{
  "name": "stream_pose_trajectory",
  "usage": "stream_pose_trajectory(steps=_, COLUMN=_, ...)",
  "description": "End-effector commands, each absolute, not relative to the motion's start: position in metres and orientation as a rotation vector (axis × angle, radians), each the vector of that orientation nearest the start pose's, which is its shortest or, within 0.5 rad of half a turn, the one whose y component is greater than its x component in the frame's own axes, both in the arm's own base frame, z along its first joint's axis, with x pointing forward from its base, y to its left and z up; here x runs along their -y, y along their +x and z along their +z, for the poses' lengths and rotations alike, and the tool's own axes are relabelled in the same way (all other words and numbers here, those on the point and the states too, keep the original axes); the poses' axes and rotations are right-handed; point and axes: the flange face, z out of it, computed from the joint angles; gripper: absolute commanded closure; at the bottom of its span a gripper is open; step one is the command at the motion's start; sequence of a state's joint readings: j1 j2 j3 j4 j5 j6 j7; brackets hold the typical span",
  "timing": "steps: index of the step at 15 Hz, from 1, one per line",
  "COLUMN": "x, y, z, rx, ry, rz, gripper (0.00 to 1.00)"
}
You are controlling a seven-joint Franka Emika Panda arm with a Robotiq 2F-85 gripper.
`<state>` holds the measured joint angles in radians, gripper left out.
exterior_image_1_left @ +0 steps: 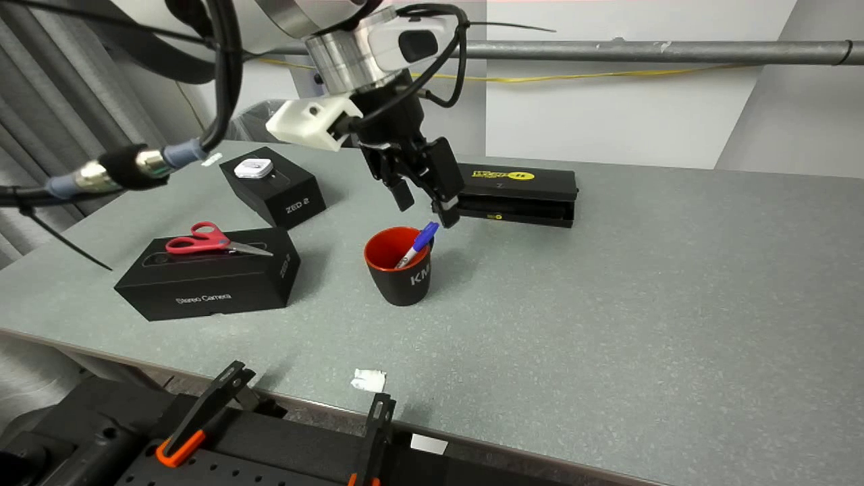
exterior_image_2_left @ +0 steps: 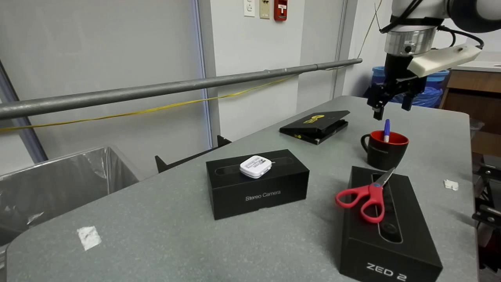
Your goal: Put the blue sharpie on the table
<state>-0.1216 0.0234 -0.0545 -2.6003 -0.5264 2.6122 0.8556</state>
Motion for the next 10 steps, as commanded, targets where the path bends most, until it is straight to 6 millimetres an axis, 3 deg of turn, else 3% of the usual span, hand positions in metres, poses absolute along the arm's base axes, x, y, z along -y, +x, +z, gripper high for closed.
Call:
stream_pose_trajectory(steps=1, x=0.066, y=0.434, z=0.234, rx=-1.033, ry=-3.241, rz=-0.223, gripper=0.0)
stream_pose_trajectory(steps=7, x=0.061, y=0.436, z=0.216, rx=-1.1, ry=-3.161, rz=-0.264, gripper=0.0)
stream_pose_trajectory(steps=8, x=0.061, y=0.435, z=0.214, rx=-1.11, ry=-3.148, rz=-0.272, gripper=0.07)
stream_pose_trajectory(steps=9, x=0.06, y=0.435, z=0.214, rx=-1.121, ry=-3.134, rz=-0.282, gripper=0.26)
stream_pose_trajectory(steps=10, x=0.06, y=0.434, z=0.214, rx=-1.123, ry=-3.124, rz=-0.297, gripper=0.31)
